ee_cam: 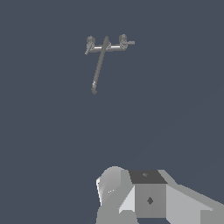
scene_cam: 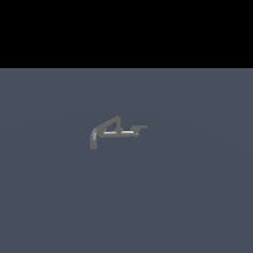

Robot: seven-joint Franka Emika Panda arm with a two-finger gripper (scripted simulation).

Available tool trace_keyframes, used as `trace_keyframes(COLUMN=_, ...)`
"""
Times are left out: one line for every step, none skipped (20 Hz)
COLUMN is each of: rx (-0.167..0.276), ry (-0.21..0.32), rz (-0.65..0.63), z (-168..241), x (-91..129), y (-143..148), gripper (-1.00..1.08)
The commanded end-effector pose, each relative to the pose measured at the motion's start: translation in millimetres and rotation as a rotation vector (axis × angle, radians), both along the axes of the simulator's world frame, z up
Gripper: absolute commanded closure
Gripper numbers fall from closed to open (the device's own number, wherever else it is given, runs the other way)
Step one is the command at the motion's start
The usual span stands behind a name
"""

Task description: Turn on the faucet by rotating a designated handle.

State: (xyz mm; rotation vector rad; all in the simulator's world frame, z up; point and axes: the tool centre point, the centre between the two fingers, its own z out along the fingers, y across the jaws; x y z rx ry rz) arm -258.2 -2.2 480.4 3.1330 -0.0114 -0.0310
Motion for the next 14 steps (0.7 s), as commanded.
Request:
trace_keyframes(rx=0.0, ry=0.0, rz=0.0, z=0, x=0, y=0, gripper=1.08)
trace_keyframes(rx=0.0, ry=0.0, rz=-0.001, z=0, x=0, y=0, gripper=1.08)
trace_keyframes(rx=0.0, ry=0.0, rz=-0.002, z=-1, x=0, y=0, gripper=1.08)
trace_keyframes(rx=0.0, ry=0.0, rz=-0.005, z=-1, x=1, y=1, gripper=1.08)
trace_keyframes(rx=0.0, ry=0.0, rz=-0.009, z=-3, x=2, y=1, gripper=1.08)
trace_keyframes(rx=0.0, ry=0.0, rz=-0.014, z=-4, x=3, y=2, gripper=1.08)
trace_keyframes(rx=0.0, ry=0.0, rz=-0.021, z=-6, x=4, y=3, gripper=1.08)
trace_keyframes(rx=0.0, ry=0.0, rz=-0.028, z=-8, x=6, y=4, gripper=1.08)
trace_keyframes(rx=0.0, ry=0.0, rz=-0.037, z=-10, x=7, y=6, gripper=1.08)
trace_keyframes(rx=0.0, ry=0.0, rz=-0.047, z=-13, x=9, y=7, gripper=1.08)
trace_keyframes(rx=0.0, ry=-0.001, rz=-0.058, z=-16, x=12, y=9, gripper=1.08)
trace_keyframes(rx=0.0, ry=-0.001, rz=-0.07, z=-19, x=14, y=11, gripper=1.08)
trace_keyframes(rx=0.0, ry=-0.001, rz=-0.083, z=-23, x=17, y=13, gripper=1.08)
trace_keyframes(rx=0.0, ry=-0.001, rz=-0.098, z=-27, x=20, y=15, gripper=1.08)
